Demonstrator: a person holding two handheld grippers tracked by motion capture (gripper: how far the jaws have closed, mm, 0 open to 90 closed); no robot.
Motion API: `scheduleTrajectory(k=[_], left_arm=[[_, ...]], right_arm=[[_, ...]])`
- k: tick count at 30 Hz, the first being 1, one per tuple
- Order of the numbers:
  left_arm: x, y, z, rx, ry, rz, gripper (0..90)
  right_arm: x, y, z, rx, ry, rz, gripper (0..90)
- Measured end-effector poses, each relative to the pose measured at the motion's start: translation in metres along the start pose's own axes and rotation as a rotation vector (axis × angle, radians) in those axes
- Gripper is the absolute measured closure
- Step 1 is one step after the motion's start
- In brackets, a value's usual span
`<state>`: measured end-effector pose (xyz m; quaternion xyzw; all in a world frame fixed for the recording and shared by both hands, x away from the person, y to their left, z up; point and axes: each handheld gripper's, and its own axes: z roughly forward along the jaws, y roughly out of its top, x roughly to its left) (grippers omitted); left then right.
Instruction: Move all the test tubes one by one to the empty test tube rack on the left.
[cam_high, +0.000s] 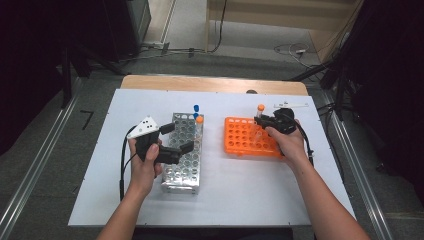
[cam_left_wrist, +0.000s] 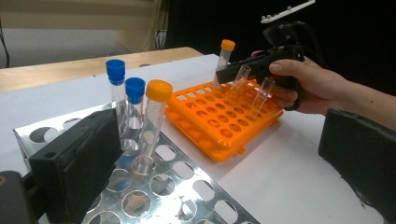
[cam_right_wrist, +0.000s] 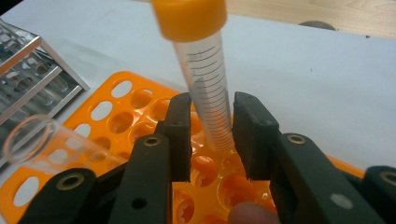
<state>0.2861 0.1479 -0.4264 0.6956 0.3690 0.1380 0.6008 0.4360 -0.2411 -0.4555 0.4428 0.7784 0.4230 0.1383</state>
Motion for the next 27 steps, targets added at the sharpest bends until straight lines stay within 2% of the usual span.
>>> scheduleTrajectory(k=[3, 8, 10, 16, 22, 27], left_arm=[[-0.002, 0.001, 0.000, 0.003, -0.002, 0.006, 0.0], [-0.002, 0.001, -0.001, -0.003, -0.001, 0.002, 0.0], [-0.002, 0.002, 0.000, -0.006, -0.002, 0.004, 0.0], [-0.003, 0.004, 0.001, -0.014, -0.015, 0.008, 0.0], [-0.006, 0.005, 0.007, -0.008, -0.035, 0.017, 0.0], [-0.011, 0.007, 0.012, -0.004, -0.056, 0.033, 0.0]], right_arm=[[0.000, 0.001, 0.005, 0.032, -0.021, 0.004, 65.9], [0.002, 0.001, 0.006, 0.033, -0.051, -0.011, 71.3], [0.001, 0.001, 0.005, 0.025, -0.049, -0.004, 72.2], [-0.001, 0.001, -0.005, -0.048, -0.036, -0.002, 72.4], [0.001, 0.007, -0.027, -0.143, -0.042, -0.029, 72.4], [0.003, 0.007, -0.046, -0.175, -0.040, -0.054, 72.4]])
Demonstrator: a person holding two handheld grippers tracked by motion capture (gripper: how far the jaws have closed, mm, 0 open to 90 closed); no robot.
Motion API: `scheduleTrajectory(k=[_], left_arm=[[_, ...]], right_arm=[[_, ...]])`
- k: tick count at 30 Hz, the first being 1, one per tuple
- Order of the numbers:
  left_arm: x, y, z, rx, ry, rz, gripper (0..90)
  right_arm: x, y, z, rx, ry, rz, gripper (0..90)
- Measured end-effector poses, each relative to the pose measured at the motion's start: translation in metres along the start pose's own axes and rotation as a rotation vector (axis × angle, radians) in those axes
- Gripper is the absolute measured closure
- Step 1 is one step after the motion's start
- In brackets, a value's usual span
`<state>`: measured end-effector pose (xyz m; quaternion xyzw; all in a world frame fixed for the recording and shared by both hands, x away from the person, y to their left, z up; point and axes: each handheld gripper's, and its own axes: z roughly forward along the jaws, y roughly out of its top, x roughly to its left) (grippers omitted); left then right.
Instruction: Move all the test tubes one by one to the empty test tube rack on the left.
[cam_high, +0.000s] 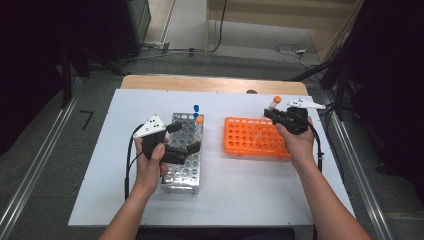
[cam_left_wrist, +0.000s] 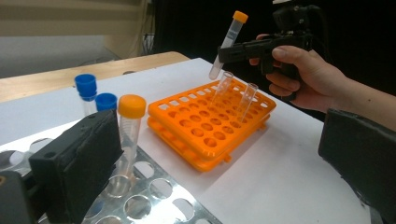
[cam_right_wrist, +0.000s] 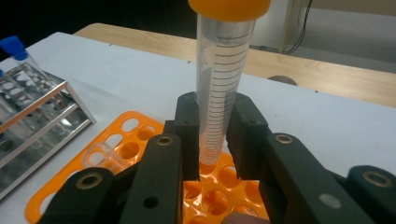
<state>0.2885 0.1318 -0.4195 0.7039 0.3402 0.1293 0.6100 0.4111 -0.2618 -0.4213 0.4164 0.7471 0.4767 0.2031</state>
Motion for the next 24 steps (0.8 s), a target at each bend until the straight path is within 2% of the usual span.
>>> scheduleTrajectory(k=[10, 17, 19, 22, 24], left_arm=[[-0.008, 0.004, 0.012, 0.001, -0.049, 0.020, 0.0], [-0.012, 0.007, 0.017, 0.006, -0.062, 0.034, 0.0], [-0.013, 0.007, 0.018, 0.003, -0.066, 0.033, 0.2], [-0.016, 0.008, 0.018, 0.013, -0.080, 0.040, 0.4], [-0.019, 0.008, 0.018, 0.020, -0.086, 0.044, 0.4]], right_arm=[[-0.001, -0.016, -0.036, 0.000, 0.006, -0.025, 72.4], [0.002, -0.032, -0.057, -0.002, 0.041, -0.013, 72.5], [0.004, -0.034, -0.063, 0.004, 0.070, -0.023, 72.4], [0.010, -0.035, -0.069, 0.017, 0.133, -0.063, 72.6], [0.016, -0.036, -0.072, 0.020, 0.178, -0.070, 72.6]])
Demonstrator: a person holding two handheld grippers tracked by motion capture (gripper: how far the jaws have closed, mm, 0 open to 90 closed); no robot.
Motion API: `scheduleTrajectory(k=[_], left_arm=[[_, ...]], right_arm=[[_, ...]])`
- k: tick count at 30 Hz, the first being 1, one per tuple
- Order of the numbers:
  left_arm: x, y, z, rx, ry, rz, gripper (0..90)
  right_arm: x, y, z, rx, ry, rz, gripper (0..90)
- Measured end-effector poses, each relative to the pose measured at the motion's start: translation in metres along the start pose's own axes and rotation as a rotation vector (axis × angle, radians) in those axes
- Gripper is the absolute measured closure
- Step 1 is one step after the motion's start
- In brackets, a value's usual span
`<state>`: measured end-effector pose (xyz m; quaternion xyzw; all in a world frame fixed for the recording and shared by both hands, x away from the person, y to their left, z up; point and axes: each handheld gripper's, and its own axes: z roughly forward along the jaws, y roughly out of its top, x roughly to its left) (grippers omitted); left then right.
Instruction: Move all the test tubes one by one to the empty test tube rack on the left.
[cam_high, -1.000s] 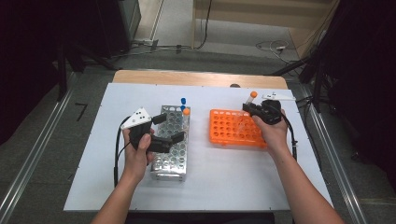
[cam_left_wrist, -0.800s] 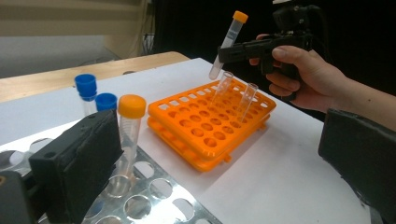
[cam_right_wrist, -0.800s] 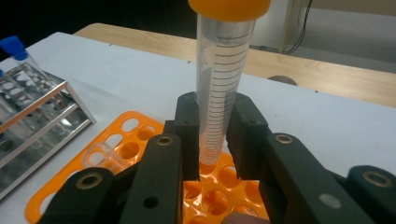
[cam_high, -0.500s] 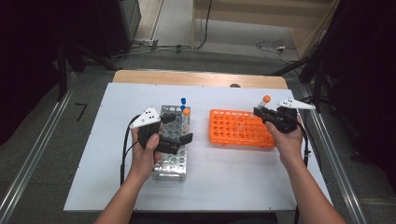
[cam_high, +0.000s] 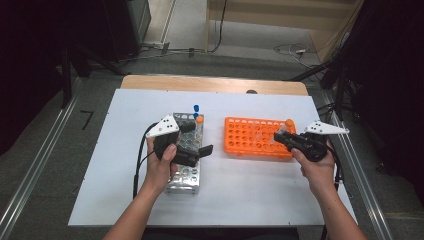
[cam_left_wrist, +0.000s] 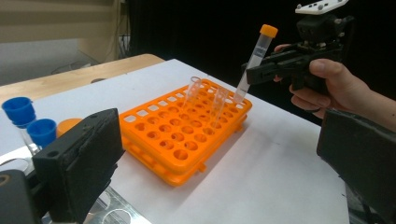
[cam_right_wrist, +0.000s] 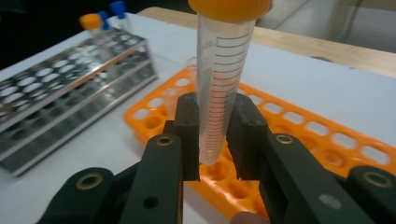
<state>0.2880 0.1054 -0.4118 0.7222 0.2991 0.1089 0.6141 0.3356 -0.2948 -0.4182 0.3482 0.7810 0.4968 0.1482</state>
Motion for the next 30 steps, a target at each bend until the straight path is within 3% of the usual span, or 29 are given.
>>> scheduleTrajectory(k=[12, 17, 20, 30], left_arm=[[-0.014, 0.002, 0.008, 0.005, -0.025, -0.003, 1.9], [-0.021, 0.002, 0.015, 0.043, 0.031, 0.007, 12.2], [-0.024, 0.001, 0.020, 0.064, 0.043, 0.016, 18.8], [-0.033, 0.002, 0.028, 0.074, -0.066, 0.033, 45.2]], right_arm=[[0.037, 0.005, 0.011, 0.014, 0.131, -0.051, 72.6], [0.050, 0.003, 0.020, 0.034, 0.164, -0.070, 72.7], [0.057, 0.002, 0.025, 0.044, 0.181, -0.084, 72.6], [0.077, 0.002, 0.039, 0.075, 0.227, -0.120, 72.6]])
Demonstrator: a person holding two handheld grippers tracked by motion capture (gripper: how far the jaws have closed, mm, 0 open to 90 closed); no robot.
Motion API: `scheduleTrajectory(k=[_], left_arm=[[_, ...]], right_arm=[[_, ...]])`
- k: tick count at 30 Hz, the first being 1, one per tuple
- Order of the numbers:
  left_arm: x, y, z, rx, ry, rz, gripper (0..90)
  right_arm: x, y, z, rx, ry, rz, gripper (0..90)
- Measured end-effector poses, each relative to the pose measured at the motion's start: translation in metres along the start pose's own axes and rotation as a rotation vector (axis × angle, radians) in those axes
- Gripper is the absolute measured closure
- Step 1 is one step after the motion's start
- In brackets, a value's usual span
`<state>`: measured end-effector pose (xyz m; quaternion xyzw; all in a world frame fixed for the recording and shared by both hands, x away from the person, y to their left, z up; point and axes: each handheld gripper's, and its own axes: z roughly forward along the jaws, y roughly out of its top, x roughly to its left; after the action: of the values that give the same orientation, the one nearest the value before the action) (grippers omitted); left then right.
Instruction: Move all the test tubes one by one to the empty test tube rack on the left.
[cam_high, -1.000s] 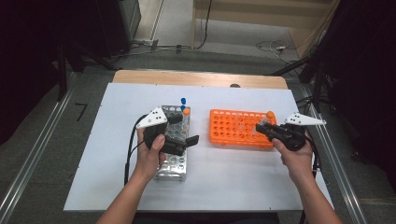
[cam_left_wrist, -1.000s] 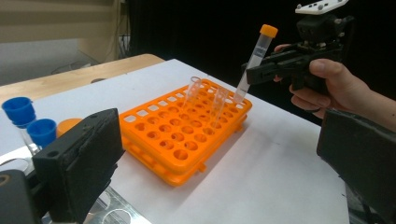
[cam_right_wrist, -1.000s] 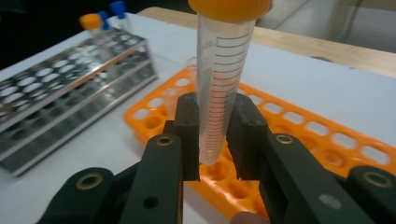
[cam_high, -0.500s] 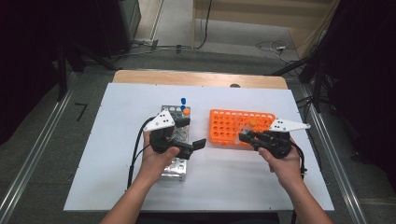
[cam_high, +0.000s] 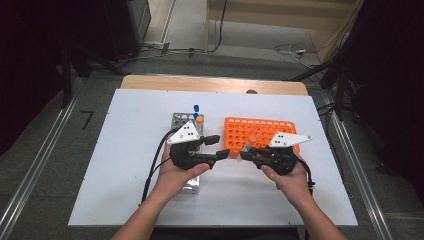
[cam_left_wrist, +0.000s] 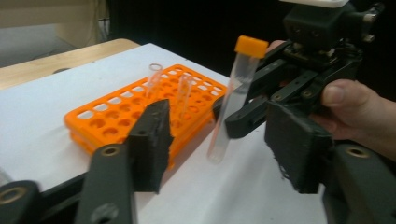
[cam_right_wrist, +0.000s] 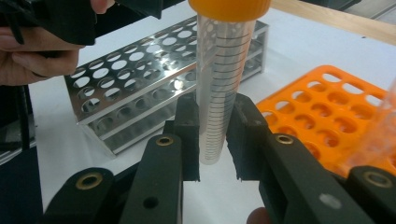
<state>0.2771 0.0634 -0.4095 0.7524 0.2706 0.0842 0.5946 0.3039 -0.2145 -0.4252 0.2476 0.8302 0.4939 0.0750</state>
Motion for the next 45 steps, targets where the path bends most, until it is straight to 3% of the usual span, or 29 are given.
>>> scheduleTrajectory(k=[14, 25, 40, 45], left_arm=[[-0.011, 0.001, 0.014, 0.033, -0.057, 0.026, 63.1], [-0.013, 0.000, 0.020, 0.058, -0.032, 0.041, 70.1], [-0.013, 0.000, 0.018, 0.043, -0.018, 0.056, 74.6], [-0.012, 0.001, 0.015, 0.024, 0.003, 0.057, 74.9]], right_arm=[[0.022, 0.005, 0.017, 0.033, 0.053, -0.039, 72.7], [0.030, 0.007, 0.021, 0.043, 0.071, -0.059, 72.6], [0.030, 0.006, 0.021, 0.048, 0.085, -0.062, 72.6], [0.030, 0.006, 0.019, 0.018, 0.068, -0.052, 67.8]])
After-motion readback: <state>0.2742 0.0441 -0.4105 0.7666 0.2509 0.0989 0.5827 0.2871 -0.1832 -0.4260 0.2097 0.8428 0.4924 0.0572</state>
